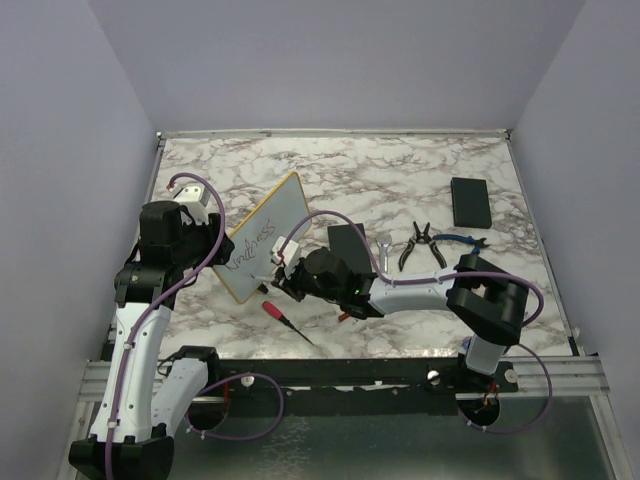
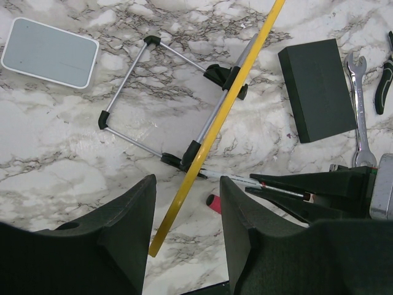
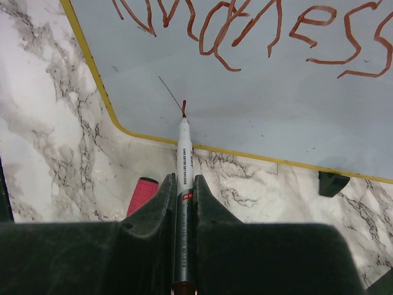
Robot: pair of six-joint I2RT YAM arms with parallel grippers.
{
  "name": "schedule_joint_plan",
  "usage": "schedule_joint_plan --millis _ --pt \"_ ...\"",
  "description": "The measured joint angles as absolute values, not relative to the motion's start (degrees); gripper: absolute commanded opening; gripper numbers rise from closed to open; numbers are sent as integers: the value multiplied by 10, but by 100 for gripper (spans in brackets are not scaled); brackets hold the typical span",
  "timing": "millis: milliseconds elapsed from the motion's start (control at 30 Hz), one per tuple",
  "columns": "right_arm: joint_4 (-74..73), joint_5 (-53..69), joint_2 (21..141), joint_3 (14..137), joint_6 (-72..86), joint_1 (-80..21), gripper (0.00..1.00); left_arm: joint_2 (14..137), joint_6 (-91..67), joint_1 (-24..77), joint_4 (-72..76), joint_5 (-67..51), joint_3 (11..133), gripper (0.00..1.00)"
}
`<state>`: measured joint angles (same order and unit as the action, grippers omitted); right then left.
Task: Write a sentence on the whiteboard
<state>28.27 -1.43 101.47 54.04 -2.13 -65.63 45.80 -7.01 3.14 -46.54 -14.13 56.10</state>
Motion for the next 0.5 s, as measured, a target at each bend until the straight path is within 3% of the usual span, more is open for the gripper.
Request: schedule_joint_plan --millis 500 --pt "278 -21 1016 540 -9 -656 1 458 -70 31 -465 -141 561 47"
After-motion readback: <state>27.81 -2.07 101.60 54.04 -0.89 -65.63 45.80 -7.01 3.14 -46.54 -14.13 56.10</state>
